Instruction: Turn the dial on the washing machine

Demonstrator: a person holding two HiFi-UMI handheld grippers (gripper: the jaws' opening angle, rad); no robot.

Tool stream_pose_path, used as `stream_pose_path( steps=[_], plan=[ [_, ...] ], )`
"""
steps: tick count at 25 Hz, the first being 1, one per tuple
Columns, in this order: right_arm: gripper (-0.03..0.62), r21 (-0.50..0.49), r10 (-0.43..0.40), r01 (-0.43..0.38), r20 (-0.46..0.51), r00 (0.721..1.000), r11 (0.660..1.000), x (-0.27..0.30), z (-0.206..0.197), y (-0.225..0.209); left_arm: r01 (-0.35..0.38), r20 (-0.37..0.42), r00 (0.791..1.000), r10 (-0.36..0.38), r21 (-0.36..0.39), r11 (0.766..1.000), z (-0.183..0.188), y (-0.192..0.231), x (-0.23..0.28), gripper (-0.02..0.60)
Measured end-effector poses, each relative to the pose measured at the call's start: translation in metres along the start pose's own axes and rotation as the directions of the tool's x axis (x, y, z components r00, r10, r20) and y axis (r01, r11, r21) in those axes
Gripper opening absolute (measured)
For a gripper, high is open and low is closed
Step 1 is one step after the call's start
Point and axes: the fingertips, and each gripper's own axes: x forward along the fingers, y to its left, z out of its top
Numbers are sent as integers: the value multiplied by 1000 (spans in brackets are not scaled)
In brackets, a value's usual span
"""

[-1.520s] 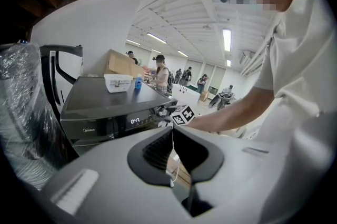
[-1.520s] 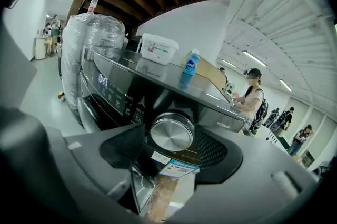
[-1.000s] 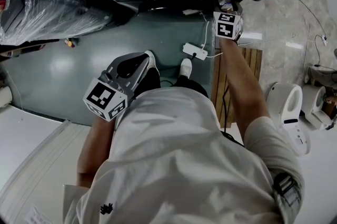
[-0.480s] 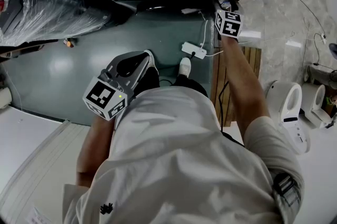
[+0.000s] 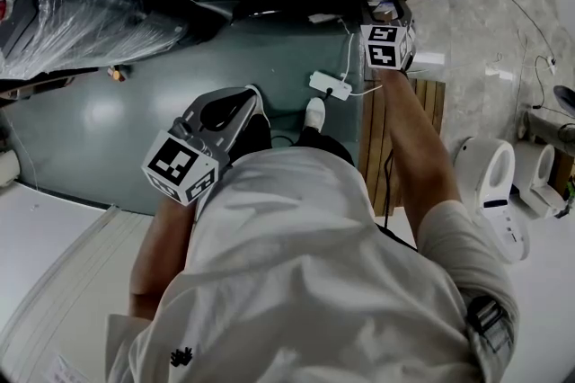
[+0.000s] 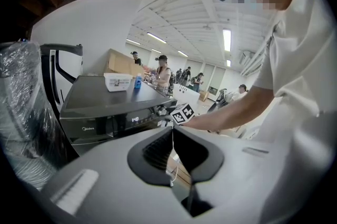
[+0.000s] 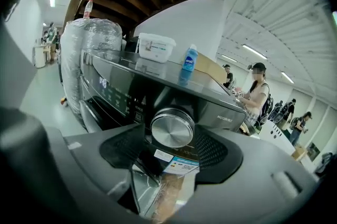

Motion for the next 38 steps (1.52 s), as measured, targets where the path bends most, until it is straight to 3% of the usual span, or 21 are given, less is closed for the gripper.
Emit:
stream_pose_path(
  steps=[9,17,23,30,38],
  plan=[
    [290,12,-27,28,-32,999,1000,10,0,-1,-6,-5,1000,6,1,1000,0,2,-4,59],
    [275,155,-48,50,-16,999,987,6,5,-11,-15,2,1000,15,-9,1000,-3,5,-8,59],
    [275,347,-14,7,18,1000,938,4,8,-16,-8,4,1000,8,-9,1000,-1,5,-6,58],
    [276,448,7,-27,46,999,894,5,6,-17,-10,4,1000,10,-6,1000,-2,7,-6,58],
    [281,318,6,-25,61,998,948,-1,9,-17,-8,8,1000,8,-1,1000,0,7,-5,58]
  ],
)
